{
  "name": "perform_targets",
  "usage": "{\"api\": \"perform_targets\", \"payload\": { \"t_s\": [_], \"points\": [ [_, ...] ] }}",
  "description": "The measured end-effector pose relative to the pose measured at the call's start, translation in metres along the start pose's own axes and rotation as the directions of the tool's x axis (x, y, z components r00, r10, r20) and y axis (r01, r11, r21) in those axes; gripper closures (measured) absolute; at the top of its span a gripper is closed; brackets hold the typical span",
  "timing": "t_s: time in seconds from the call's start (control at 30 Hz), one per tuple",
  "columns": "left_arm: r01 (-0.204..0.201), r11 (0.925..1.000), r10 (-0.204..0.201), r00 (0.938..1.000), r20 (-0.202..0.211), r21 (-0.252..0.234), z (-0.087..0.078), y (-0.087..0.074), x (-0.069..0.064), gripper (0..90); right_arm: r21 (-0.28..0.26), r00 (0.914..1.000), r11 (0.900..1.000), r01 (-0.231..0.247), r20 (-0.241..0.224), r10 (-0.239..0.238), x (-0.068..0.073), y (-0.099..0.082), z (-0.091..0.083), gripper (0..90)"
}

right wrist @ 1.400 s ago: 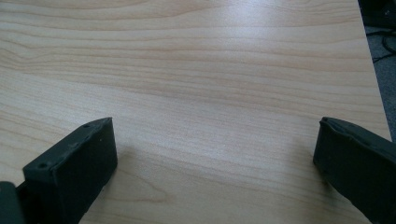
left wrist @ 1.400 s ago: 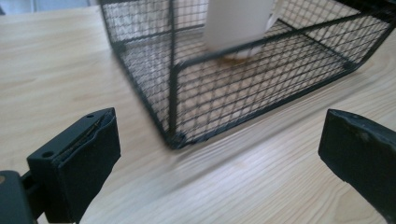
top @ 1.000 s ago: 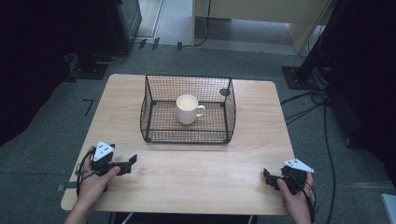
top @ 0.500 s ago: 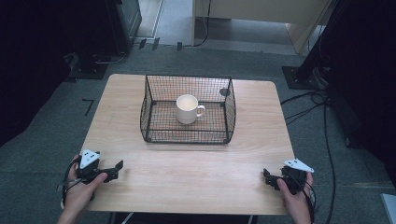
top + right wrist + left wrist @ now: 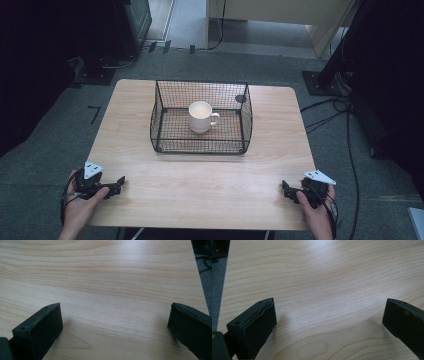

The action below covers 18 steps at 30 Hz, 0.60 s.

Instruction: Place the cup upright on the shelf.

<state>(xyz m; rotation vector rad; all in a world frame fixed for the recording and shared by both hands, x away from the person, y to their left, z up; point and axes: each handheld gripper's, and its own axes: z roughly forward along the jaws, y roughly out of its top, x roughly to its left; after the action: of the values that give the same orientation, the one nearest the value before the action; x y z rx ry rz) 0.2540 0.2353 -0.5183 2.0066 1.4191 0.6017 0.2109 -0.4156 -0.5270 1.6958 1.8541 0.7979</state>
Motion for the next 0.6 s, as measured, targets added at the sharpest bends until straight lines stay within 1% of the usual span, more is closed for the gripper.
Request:
{"api": "perform_targets", "payload": {
  "t_s": [0.07, 0.13, 0.17, 0.27, 0.5, 0.6],
  "points": [
    [-0.003, 1.0, 0.003, 1.0, -0.004, 0.006, 0.0005, 0.0002, -0.0005, 0.0, 0.0, 1.0, 1.0, 0.0, 0.0, 0.0, 0.0, 0.0, 0.0, 0.0],
    [0.0, 0.9999, 0.0, 1.0, -0.004, 0.011, 0.0009, 0.0003, -0.0007, 0.0, 0.0, 1.0, 1.0, 0.0, 0.0, 0.0, 0.0, 0.0, 0.0, 0.0],
    [0.008, 0.9998, -0.008, 1.0, 0.003, 0.019, 0.0014, 0.0004, -0.0011, 0.0, 0.0, 1.0, 1.0, 0.0, 0.0, 0.0, -0.0001, 0.0001, 0.0001, 0.0],
    [0.014, 0.9997, -0.014, 0.9999, -0.002, 0.019, 0.0012, 0.0002, -0.0018, 0.0, 0.001, 1.0, 1.0, -0.002, 0.0, 0.002, 0.0, 0.0003, 0.0002, 0.0],
    [0.033, 0.9993, -0.033, 0.9993, -0.018, 0.018, 0.0014, 0.0003, -0.0041, 0.0, 0.0, 1.0, 1.0, -0.001, -0.001, 0.001, 0.0, 0.0003, 0.0003, 0.0],
    [0.049, 0.9986, -0.048, 0.9983, -0.032, 0.018, 0.0022, 0.0012, -0.006, 0.0, 0.0, 1.0, 1.0, -0.001, -0.001, 0.001, 0.0, 0.0003, 0.0003, 0.0]
  ]
}}
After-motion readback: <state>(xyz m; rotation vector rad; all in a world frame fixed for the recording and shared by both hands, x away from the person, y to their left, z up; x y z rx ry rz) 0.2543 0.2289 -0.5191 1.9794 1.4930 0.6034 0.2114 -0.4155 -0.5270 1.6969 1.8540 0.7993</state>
